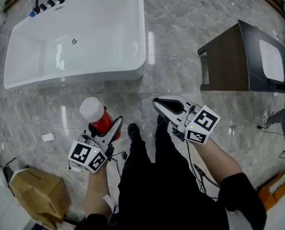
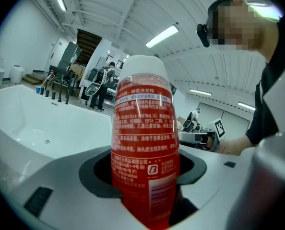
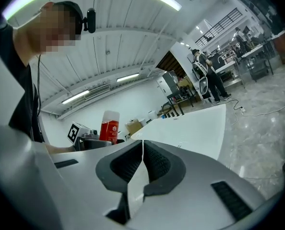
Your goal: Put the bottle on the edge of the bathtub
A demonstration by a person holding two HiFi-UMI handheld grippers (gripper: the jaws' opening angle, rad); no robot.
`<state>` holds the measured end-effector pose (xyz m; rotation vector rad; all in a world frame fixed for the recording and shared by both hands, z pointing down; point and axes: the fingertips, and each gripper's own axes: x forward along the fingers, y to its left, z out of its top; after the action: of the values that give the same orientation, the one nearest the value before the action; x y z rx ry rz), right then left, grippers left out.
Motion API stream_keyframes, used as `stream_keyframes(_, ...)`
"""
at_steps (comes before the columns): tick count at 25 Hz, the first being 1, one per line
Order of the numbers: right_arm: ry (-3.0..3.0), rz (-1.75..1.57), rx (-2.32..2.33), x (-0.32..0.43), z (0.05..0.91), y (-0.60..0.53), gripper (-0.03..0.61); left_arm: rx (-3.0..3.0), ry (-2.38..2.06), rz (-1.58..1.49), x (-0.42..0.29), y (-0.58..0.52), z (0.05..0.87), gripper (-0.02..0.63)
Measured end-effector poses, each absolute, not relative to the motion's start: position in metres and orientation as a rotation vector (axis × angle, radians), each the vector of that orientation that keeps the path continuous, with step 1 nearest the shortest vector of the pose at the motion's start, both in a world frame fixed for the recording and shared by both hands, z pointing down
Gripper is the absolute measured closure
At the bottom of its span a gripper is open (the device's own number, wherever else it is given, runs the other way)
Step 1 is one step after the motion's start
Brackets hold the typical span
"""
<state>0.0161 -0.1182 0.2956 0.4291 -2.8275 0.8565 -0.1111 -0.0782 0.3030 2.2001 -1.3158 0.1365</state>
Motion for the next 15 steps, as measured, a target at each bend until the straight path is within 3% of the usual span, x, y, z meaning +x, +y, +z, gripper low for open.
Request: stream_keyframes(15, -2.680, 1.033, 0.385, -0.029, 0.479, -0.108, 0.549, 2.012, -1.271, 0.067, -0.137, -0.081, 0.456, 0.322)
